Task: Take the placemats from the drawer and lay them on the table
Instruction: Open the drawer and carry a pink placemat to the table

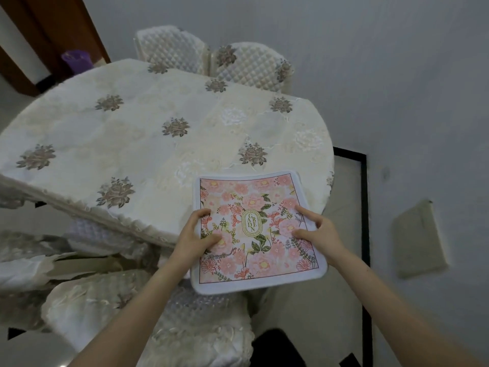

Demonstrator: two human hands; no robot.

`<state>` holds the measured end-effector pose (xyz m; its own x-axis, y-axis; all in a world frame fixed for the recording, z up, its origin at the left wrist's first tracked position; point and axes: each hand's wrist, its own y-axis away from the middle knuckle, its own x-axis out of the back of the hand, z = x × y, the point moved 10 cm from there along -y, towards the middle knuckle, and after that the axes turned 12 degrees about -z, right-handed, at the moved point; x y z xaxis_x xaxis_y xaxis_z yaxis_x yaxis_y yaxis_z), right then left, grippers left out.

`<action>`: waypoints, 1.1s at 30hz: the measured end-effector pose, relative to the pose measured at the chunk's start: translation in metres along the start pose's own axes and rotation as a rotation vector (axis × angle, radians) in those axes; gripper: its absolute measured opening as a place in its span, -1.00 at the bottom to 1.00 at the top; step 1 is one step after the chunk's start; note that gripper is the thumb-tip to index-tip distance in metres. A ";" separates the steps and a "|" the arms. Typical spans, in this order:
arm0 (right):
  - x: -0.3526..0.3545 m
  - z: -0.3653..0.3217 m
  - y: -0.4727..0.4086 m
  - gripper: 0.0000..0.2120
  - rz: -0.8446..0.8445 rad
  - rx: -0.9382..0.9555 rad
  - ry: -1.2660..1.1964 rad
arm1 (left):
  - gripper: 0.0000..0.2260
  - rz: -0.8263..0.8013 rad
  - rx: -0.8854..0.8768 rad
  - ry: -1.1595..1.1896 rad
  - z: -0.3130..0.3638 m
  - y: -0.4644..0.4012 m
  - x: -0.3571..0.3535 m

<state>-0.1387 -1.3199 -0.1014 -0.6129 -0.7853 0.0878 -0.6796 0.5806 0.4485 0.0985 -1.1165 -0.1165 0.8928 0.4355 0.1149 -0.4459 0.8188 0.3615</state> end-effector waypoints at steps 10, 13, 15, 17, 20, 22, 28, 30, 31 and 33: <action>0.055 0.017 -0.112 -0.35 -0.181 -0.028 0.312 | -0.50 0.156 0.140 -0.029 -0.040 -0.063 -0.060; 0.061 0.030 -0.133 -0.34 -0.272 -0.048 0.406 | -0.46 0.253 0.194 -0.055 -0.057 -0.068 -0.074; 0.062 0.036 -0.141 -0.30 -0.327 -0.050 0.475 | -0.42 0.309 0.217 -0.060 -0.062 -0.066 -0.081; 0.061 0.046 -0.146 -0.19 -0.384 -0.079 0.588 | -0.34 0.348 0.247 -0.073 -0.067 -0.063 -0.084; 0.067 0.048 -0.156 -0.08 -0.357 -0.093 0.925 | -0.30 0.328 0.393 -0.338 -0.073 -0.063 -0.086; 0.063 0.038 -0.163 -0.05 -0.352 0.040 1.212 | -0.33 0.311 0.556 -0.687 -0.071 -0.060 -0.084; 0.055 0.047 -0.171 0.01 -0.486 0.085 1.267 | -0.38 0.263 0.683 -1.006 -0.065 -0.064 -0.085; 0.055 0.047 -0.170 0.00 -0.489 0.094 1.262 | -0.37 0.248 0.703 -0.998 -0.063 -0.066 -0.085; 0.054 0.046 -0.169 0.00 -0.497 0.086 1.277 | -0.38 0.247 0.707 -0.977 -0.061 -0.066 -0.086; 0.053 0.042 -0.168 -0.04 -0.498 0.068 1.326 | -0.43 0.283 0.683 -0.924 -0.054 -0.064 -0.084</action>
<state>-0.0736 -1.4504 -0.2094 0.4942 -0.5021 0.7097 -0.7501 0.1665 0.6401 0.0482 -1.1853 -0.1994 0.5996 -0.0960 0.7945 -0.7594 0.2452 0.6027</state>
